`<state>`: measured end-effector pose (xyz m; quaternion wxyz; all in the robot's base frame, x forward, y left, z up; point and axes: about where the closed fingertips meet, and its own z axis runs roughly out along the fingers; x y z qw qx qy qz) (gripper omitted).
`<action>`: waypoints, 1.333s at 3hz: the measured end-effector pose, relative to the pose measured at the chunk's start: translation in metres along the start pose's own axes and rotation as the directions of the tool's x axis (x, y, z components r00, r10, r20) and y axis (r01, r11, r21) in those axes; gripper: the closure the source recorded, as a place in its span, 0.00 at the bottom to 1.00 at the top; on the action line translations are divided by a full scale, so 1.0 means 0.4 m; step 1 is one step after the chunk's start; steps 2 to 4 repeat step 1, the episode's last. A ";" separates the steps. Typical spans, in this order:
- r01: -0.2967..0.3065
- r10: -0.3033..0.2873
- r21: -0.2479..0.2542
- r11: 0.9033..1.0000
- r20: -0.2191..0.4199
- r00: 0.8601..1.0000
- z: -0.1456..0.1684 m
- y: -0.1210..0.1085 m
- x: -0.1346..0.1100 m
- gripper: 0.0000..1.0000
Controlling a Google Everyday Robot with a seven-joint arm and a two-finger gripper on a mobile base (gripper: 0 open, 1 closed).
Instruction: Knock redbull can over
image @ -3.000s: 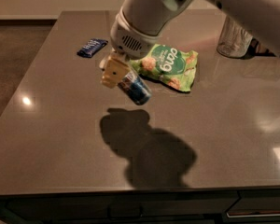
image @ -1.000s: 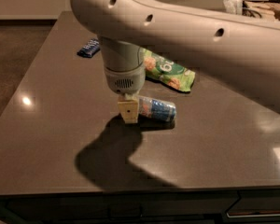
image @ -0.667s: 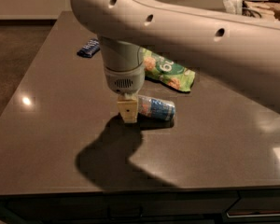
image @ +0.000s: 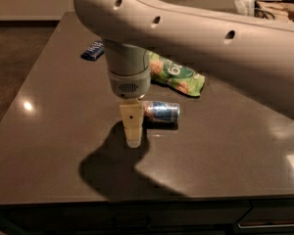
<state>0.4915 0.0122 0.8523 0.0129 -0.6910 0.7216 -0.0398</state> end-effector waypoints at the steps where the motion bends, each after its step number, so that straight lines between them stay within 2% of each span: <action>1: 0.000 0.000 0.000 1.000 0.000 1.000 0.000 0.000 0.000 0.00; 4: 0.000 0.000 0.000 1.000 0.000 1.000 0.000 0.000 0.000 0.00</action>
Offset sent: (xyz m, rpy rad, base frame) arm 0.0000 0.0000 0.0000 0.0000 0.0000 0.0000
